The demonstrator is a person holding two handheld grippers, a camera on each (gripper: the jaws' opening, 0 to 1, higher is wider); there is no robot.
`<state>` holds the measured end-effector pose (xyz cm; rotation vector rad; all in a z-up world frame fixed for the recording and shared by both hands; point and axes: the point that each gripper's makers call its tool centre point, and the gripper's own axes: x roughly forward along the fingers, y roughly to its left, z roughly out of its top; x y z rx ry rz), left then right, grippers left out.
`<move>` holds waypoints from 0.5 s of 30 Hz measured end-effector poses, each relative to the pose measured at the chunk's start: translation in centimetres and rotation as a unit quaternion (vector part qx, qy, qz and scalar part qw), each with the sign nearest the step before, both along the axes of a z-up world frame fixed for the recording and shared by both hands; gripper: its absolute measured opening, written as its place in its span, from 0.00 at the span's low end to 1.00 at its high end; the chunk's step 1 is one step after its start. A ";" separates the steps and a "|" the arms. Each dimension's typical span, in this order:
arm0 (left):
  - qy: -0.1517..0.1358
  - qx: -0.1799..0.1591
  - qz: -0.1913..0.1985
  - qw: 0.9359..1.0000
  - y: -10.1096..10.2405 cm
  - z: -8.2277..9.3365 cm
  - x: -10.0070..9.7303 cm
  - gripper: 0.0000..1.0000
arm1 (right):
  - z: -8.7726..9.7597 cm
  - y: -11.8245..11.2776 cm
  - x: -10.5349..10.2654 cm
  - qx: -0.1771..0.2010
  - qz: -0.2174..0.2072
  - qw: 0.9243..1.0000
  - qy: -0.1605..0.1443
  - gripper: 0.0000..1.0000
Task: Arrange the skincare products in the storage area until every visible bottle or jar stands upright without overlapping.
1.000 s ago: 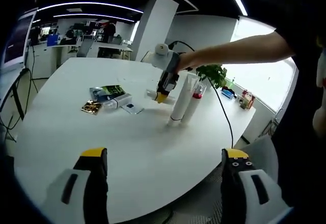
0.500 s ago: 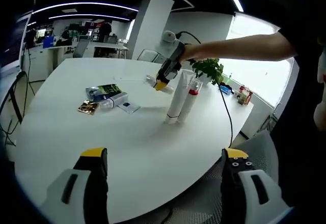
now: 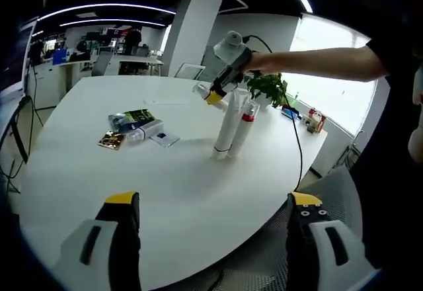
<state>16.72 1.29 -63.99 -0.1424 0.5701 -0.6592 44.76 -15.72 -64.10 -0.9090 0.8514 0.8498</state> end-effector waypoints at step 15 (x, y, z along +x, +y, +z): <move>0.004 -0.019 -0.006 1.000 -0.4 0.4 -0.1 0.85 | 4.4 -1.4 -0.4 0.074 -0.027 0.993 -0.084 0.19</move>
